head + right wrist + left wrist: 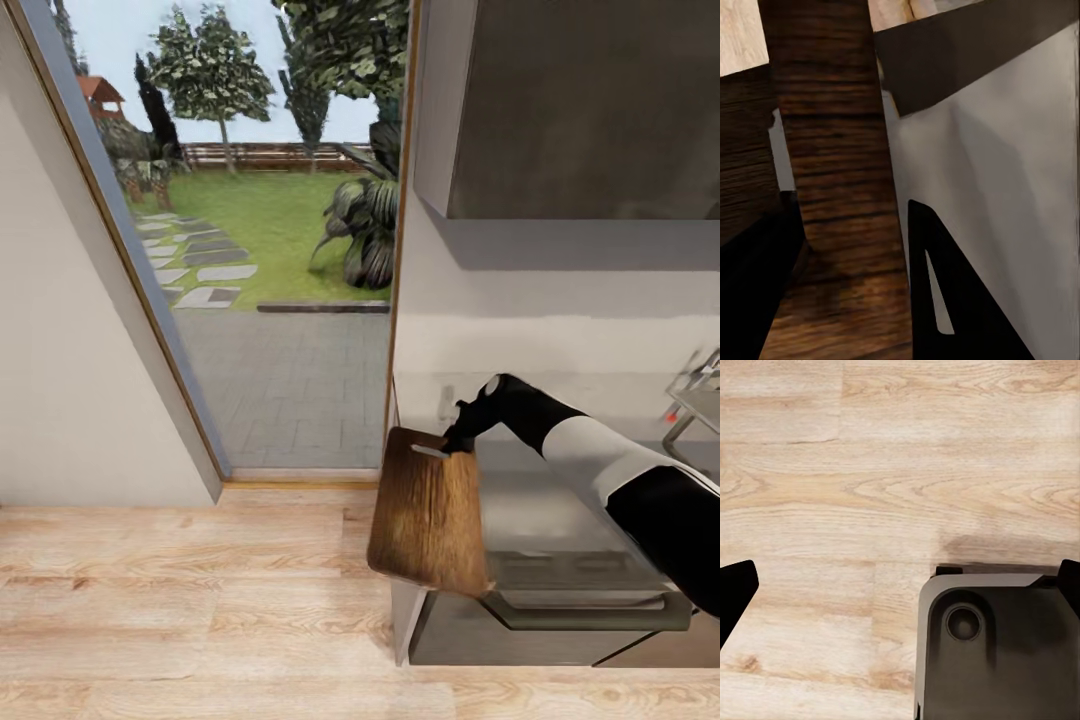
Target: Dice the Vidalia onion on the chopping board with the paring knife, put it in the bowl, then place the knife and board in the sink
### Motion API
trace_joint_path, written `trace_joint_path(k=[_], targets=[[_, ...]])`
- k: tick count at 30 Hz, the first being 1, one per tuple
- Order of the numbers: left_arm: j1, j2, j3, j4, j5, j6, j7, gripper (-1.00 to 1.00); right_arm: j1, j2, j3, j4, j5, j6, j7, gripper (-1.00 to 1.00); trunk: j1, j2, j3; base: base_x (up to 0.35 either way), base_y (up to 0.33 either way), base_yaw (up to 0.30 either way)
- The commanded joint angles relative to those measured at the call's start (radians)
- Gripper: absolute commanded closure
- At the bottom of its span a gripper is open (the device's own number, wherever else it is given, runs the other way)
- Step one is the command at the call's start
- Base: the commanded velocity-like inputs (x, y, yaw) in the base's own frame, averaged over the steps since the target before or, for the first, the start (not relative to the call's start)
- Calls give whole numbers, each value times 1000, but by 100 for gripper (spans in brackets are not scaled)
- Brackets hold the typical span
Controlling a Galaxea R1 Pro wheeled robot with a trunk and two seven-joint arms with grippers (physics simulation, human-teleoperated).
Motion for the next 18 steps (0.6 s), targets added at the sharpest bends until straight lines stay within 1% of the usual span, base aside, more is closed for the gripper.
trace_joint_path(k=[1,3,5,10,14,18], targets=[[0,0,1,-2,-1,-1,2,-100,0,0,-13,-3,4,11,5,100,1,-2,-2,0,0,0],[0,0,1,-2,-1,-1,2,-100,0,0,-28,-3,4,15,5,100,1,-2,-2,0,0,0],[0,0,1,-2,-1,-1,2,-100,0,0,-34,-3,4,20,5,100,1,-2,-2,0,0,0],[0,0,1,-2,-1,-1,2,-100,0,-3,-40,-3,4,54,5,100,1,-2,-2,0,0,0],[0,0,1,-2,-1,-1,2,-100,0,-3,-42,-3,4,62,4,100,1,-2,-2,0,0,0],[0,0,1,-2,-1,-1,2,-100,0,-4,-44,-3,3,105,4,100,1,-2,-2,0,0,0]])
